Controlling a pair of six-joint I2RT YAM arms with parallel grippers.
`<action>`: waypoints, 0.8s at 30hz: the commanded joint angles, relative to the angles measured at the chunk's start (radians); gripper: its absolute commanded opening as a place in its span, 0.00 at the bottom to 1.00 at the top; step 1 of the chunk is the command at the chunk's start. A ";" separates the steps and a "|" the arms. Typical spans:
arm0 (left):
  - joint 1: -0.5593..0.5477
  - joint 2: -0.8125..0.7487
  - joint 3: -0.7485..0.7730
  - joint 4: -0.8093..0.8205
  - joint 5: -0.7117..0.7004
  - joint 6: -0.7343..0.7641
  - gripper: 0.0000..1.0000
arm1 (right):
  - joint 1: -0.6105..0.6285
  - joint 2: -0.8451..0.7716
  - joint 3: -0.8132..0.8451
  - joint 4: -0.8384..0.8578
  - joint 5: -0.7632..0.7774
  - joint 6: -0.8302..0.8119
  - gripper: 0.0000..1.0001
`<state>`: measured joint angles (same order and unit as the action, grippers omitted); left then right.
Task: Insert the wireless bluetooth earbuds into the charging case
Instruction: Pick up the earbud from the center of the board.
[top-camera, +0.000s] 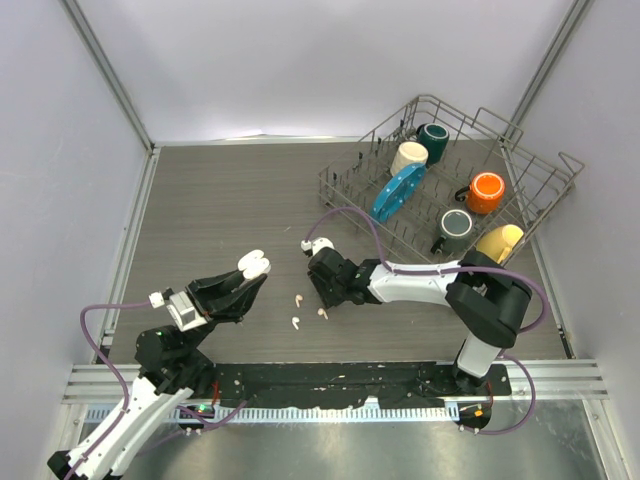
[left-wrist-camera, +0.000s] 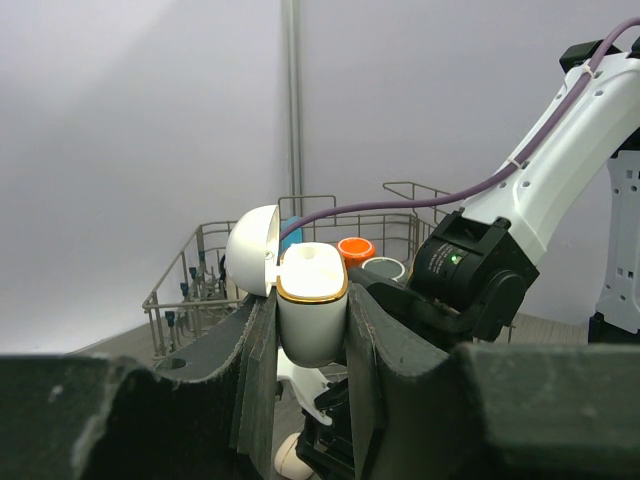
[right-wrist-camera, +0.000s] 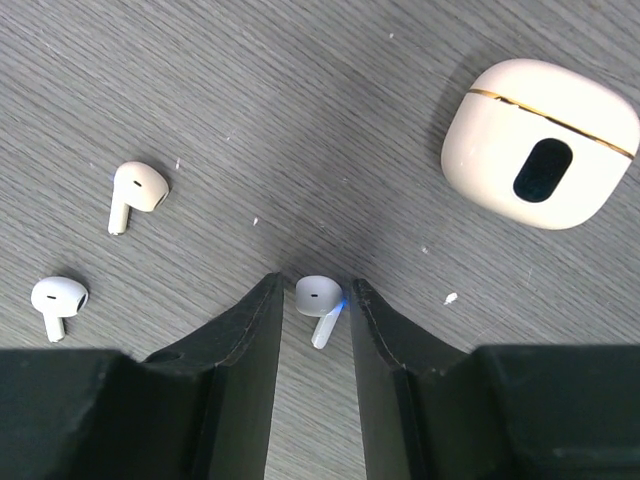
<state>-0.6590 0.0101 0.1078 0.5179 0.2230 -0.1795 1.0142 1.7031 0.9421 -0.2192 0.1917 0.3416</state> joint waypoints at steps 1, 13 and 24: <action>-0.002 -0.018 -0.002 0.021 -0.014 -0.005 0.00 | 0.003 0.003 0.038 -0.006 0.006 -0.012 0.38; -0.002 -0.018 -0.003 0.018 -0.019 -0.003 0.00 | 0.004 0.000 0.035 -0.008 0.025 -0.015 0.29; -0.002 -0.030 -0.016 0.008 -0.080 -0.003 0.00 | 0.004 -0.226 -0.028 0.053 0.166 0.008 0.22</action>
<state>-0.6590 0.0101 0.0963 0.5121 0.1894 -0.1795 1.0145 1.6463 0.9287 -0.2283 0.2687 0.3412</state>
